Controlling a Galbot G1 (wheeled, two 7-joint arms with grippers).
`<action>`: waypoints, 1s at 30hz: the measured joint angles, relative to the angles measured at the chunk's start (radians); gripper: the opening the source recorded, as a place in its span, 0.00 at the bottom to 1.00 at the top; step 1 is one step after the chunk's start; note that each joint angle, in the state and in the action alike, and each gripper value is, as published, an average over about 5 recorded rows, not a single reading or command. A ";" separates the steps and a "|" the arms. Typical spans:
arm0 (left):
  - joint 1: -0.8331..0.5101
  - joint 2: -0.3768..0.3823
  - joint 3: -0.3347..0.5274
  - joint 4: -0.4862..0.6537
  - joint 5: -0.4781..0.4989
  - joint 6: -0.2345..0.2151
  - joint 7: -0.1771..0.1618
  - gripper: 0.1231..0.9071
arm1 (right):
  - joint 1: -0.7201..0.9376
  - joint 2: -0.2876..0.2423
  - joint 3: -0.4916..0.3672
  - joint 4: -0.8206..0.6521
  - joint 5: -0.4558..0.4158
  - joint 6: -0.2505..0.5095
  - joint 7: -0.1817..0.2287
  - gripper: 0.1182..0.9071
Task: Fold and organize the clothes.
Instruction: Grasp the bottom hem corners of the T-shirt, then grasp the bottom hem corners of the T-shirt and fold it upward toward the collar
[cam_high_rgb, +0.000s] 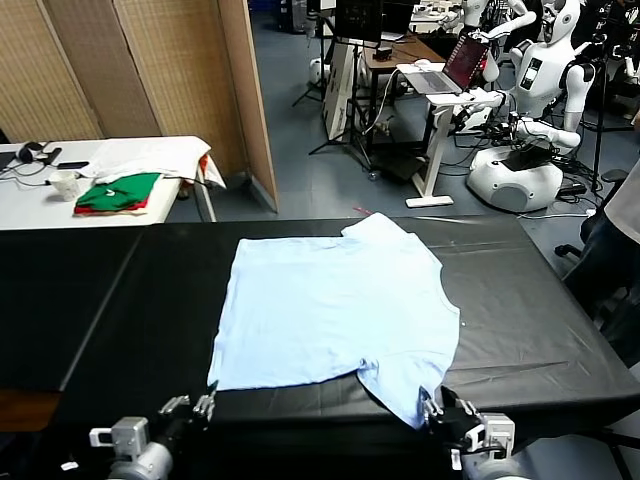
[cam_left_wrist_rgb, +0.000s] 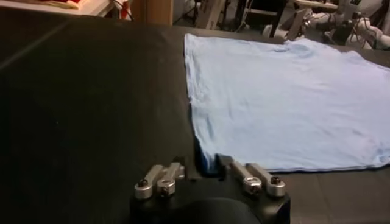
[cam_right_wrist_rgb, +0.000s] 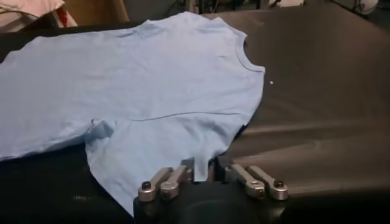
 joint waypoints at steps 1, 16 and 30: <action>0.003 0.000 0.000 -0.002 0.000 0.000 -0.002 0.03 | -0.009 -0.002 0.002 0.012 -0.002 -0.003 0.004 0.03; 0.095 -0.010 -0.062 -0.099 0.017 -0.025 -0.049 0.03 | -0.059 -0.028 0.044 0.075 0.025 0.129 -0.058 0.03; -0.104 -0.083 -0.019 -0.001 0.080 -0.177 0.007 0.03 | 0.208 -0.115 -0.016 -0.186 0.045 0.273 -0.078 0.03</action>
